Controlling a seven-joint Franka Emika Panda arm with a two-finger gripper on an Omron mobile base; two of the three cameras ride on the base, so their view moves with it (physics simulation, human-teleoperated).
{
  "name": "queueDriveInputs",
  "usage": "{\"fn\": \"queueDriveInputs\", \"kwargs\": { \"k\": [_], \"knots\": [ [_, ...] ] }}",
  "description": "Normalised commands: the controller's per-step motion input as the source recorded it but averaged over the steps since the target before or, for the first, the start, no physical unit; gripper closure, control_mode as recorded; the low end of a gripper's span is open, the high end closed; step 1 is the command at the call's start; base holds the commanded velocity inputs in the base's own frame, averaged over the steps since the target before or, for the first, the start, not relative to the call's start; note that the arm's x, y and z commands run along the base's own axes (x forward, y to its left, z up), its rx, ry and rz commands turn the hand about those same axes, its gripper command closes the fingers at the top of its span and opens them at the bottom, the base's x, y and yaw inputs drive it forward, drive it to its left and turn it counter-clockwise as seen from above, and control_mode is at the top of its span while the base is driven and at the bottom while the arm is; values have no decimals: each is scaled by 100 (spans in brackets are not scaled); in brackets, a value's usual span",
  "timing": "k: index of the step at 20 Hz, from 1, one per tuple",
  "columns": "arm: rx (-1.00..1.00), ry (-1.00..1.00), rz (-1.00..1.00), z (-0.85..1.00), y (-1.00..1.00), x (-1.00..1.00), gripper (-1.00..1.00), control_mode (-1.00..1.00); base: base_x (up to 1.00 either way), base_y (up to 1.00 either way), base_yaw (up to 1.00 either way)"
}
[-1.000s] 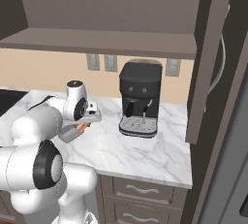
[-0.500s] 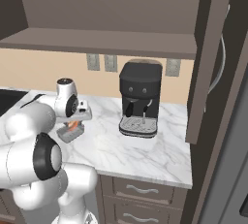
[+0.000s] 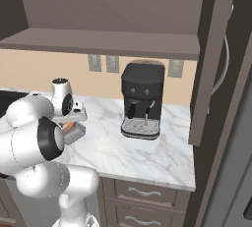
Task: Retrieve the tupperware from the cabinet, then place the raw meat into the tupperware to avoid contamination.
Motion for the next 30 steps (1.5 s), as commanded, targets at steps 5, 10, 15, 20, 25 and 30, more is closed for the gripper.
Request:
{"fn": "queueDriveInputs", "kwargs": {
  "k": [5, 10, 15, 20, 25, 30],
  "knots": [
    [0, 3, 0, -14, 13, 0, 100, -100, 0, 0, 0],
    [0, 0, 0, -16, 7, 0, 100, -100, 0, 0, 0],
    [-1, 0, 0, -17, -2, 0, 100, -100, 0, 0, 0],
    [-2, 0, 0, -20, -2, 2, 100, -100, 0, 0, 0],
    [-4, 0, 0, -20, 0, 8, 100, -100, 0, 0, 0],
    [0, 0, 0, -4, 0, 7, 100, -100, 0, 0, 0]
  ]
}}
